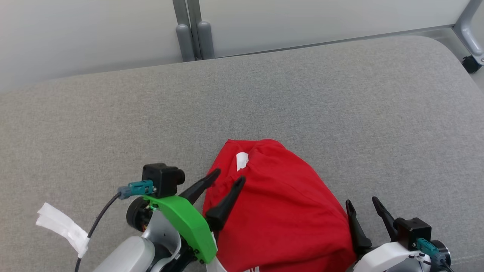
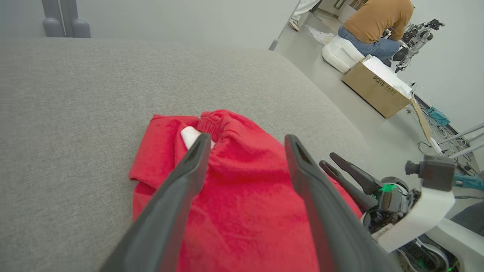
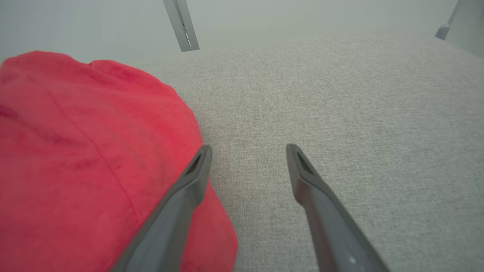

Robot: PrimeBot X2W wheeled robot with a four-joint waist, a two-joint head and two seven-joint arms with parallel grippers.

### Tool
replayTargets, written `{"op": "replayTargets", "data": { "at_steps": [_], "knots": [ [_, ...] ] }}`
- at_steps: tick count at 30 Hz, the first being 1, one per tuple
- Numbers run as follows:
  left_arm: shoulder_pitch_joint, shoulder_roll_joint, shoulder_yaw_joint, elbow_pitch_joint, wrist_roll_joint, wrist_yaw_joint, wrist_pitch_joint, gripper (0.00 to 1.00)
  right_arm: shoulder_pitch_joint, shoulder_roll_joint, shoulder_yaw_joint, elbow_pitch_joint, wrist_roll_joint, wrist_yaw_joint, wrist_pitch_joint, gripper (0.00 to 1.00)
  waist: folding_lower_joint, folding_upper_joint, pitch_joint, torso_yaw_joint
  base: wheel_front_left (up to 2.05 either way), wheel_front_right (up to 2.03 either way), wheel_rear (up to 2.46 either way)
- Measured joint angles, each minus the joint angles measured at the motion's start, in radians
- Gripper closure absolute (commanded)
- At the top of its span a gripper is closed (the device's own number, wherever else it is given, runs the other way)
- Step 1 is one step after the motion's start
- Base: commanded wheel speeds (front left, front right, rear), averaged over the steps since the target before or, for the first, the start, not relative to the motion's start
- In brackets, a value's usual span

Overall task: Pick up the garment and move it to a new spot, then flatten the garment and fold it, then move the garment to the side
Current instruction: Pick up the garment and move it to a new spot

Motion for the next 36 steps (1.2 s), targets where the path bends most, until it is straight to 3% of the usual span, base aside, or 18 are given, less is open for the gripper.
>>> {"op": "replayTargets", "data": {
  "at_steps": [4,9,10,11,16,21,26,29,33,36],
  "knots": [
    [0.001,0.006,-0.028,0.097,-0.018,-0.006,0.052,0.00,-0.008,0.000,0.007,0.001,0.000,0.000,0.000,0.00,0.0000,0.0000,0.007,-0.003,0.00,0.00,0.00],
    [-0.005,-0.006,-0.033,0.180,-0.001,-0.007,0.033,0.00,-0.009,0.000,0.009,0.003,0.000,0.000,0.000,0.00,0.0000,0.0000,0.015,-0.018,0.00,0.00,0.00],
    [-0.009,-0.013,-0.033,0.184,-0.005,-0.009,0.032,0.79,-0.009,0.000,0.008,0.003,0.000,0.000,0.000,0.00,0.0000,0.0000,0.016,-0.020,0.00,0.00,0.00],
    [-0.014,-0.018,-0.039,0.184,-0.005,-0.020,0.034,1.00,-0.009,0.000,0.007,0.003,-0.001,0.000,0.000,0.00,0.0000,0.0000,0.017,-0.023,0.00,0.00,0.00],
    [-0.019,-0.019,-0.040,0.177,-0.012,-0.045,0.029,1.00,-0.008,0.001,0.003,0.005,-0.003,0.000,0.000,0.00,0.0000,0.0000,0.017,-0.031,0.00,0.00,0.00],
    [-0.049,-0.057,0.004,0.025,-0.049,-0.073,-0.025,1.00,-0.006,0.000,-0.011,0.006,-0.003,0.000,0.000,0.00,0.0000,0.0000,0.008,-0.028,0.00,0.00,0.00],
    [-0.109,-0.058,0.109,-0.161,-0.040,-0.028,-0.087,1.00,0.002,0.000,-0.010,0.006,-0.004,0.000,0.000,0.00,0.0000,0.0000,-0.011,-0.020,0.00,0.00,0.00],
    [-0.150,0.007,0.218,-0.248,-0.034,0.026,-0.083,1.00,0.014,0.001,-0.011,0.006,-0.003,0.000,0.000,0.00,0.0000,0.0000,-0.023,-0.015,0.00,0.00,0.00],
    [-0.183,0.188,0.410,-0.254,-0.019,0.109,-0.030,1.00,0.030,0.000,-0.014,0.004,-0.003,0.000,0.000,0.00,0.0000,0.0000,-0.037,-0.002,0.00,0.00,0.00],
    [-0.182,0.302,0.542,-0.166,-0.064,0.149,0.021,1.00,0.031,0.000,-0.015,0.001,0.001,0.000,0.000,0.00,0.0000,0.0000,-0.035,0.007,0.00,0.00,0.00]
  ]
}}
